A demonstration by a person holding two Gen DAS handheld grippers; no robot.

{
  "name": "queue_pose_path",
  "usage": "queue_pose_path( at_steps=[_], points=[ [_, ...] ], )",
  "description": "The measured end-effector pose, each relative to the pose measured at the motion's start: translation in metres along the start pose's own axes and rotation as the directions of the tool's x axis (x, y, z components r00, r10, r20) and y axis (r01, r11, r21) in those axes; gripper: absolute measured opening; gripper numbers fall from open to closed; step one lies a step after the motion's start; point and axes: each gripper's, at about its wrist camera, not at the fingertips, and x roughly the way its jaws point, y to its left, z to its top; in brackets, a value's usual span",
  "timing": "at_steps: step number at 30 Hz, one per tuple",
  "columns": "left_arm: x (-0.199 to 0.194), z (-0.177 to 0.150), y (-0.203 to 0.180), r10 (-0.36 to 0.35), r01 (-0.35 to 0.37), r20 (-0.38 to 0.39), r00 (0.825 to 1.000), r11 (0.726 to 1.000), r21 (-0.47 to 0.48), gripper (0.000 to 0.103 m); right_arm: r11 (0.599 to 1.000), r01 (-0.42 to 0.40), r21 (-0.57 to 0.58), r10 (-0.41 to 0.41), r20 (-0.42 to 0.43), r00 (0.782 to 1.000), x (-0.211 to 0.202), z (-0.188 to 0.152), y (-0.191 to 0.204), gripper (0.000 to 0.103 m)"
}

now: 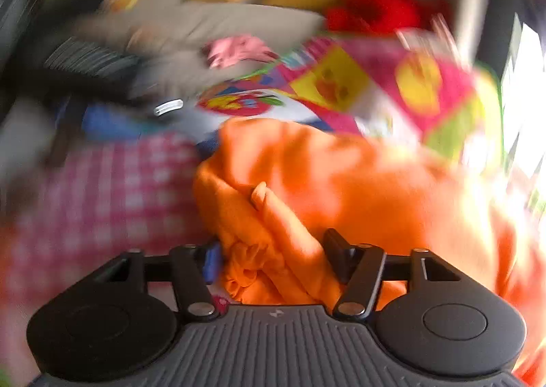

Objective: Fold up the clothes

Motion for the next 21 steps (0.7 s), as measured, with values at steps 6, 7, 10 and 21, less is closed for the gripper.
queue_pose_path(
  at_steps=[6, 7, 10, 21],
  points=[
    [0.030, -0.006, -0.005, -0.262, 0.236, -0.125, 0.957, 0.954, -0.186, 0.103, 0.935, -0.141, 0.324, 0.146, 0.011, 0.989, -0.012, -0.004, -0.055, 0.041],
    [0.037, -0.007, -0.009, -0.265, 0.237, -0.134, 0.955, 0.952, -0.191, 0.103, 0.940, -0.141, 0.310, 0.143, 0.013, 0.990, -0.014, -0.006, -0.055, 0.041],
    [0.055, -0.005, -0.015, -0.229, 0.199, -0.136, 0.964, 0.958, -0.204, 0.103, 0.971, -0.114, 0.212, 0.112, 0.020, 0.993, -0.018, -0.010, -0.044, 0.041],
    [0.061, 0.004, -0.040, -0.106, 0.093, -0.123, 0.987, 0.990, -0.103, 0.047, 0.847, 0.213, -0.487, -0.124, 0.207, 0.970, -0.021, -0.026, 0.058, 0.081]
  ],
)
